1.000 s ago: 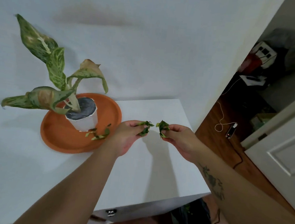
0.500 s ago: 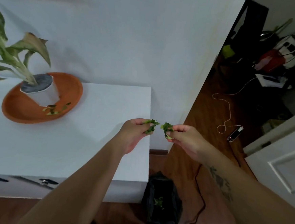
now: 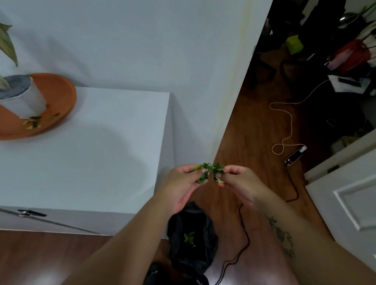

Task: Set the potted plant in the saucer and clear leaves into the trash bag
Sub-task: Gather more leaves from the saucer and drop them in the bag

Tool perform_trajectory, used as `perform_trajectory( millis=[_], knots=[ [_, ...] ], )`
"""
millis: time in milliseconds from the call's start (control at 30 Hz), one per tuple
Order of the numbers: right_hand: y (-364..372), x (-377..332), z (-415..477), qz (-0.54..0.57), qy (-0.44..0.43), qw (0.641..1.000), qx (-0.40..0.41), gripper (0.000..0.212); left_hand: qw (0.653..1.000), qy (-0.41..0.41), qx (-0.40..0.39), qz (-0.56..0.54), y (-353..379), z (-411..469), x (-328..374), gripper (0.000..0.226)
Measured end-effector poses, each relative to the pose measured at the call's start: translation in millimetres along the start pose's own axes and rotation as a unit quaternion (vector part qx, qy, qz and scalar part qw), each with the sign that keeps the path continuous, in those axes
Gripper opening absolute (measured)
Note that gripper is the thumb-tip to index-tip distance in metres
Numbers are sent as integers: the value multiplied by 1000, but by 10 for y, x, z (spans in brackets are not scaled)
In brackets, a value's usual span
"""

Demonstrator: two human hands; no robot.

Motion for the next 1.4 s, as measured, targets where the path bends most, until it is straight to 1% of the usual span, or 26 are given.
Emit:
perform_trajectory(
  millis=[200,333,400,433,500,633,733,867,933,1000,1033,1067,1133,1233,1267,1367,1400],
  knots=[
    [-97,390,-23,5,43,999,13,18,998,-47,25,-21,-215,100,-466,18],
    [-143,721,-27,42,88,994,46,9,996,-76,53,-9,-448,181,-784,12],
    [-166,895,-2,37,103,992,57,25,994,-88,65,1,-563,227,-938,9],
    [-176,970,10,31,110,992,57,27,993,-93,68,7,-614,258,-1006,9],
    [-182,1121,33,40,125,990,53,26,992,-103,68,18,-702,322,-1122,8],
    [-254,1614,137,55,163,983,63,15,989,-125,72,40,-857,491,-1434,9],
    [-303,1965,255,47,179,980,68,17,986,-140,75,59,-958,627,-1679,9],
    [-366,2411,346,39,201,976,73,16,975,-163,85,123,-1166,723,-2053,14],
    [-405,2702,377,3,221,973,63,8,969,-166,84,164,-1293,797,-2262,23],
    [-431,2949,394,-60,230,970,57,20,962,-176,86,188,-1415,855,-2414,28],
    [-440,3048,405,-82,232,967,58,22,960,-180,88,195,-1472,892,-2496,28],
    [-444,3129,424,-102,231,966,61,20,959,-181,87,200,-1516,928,-2567,28],
    [-426,3320,483,-142,238,959,55,6,957,-183,84,210,-1594,994,-2723,30],
    [-399,3606,610,-211,247,944,56,26,951,-189,88,227,-1721,1110,-2940,34],
    [-389,3691,662,-231,244,940,58,27,951,-189,92,228,-1767,1154,-2999,36],
    [-339,3897,802,-243,241,937,66,10,949,-184,109,232,-1892,1264,-3116,31],
    [-319,3968,842,-245,241,937,65,11,948,-182,110,237,-1928,1297,-3160,27]
  ],
)
Point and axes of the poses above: each hand's wrist, its own z-axis towards the middle knuckle, its own y-axis out of the palm, x = y × z, the point moved 6 cm from there along z, towards the middle knuckle
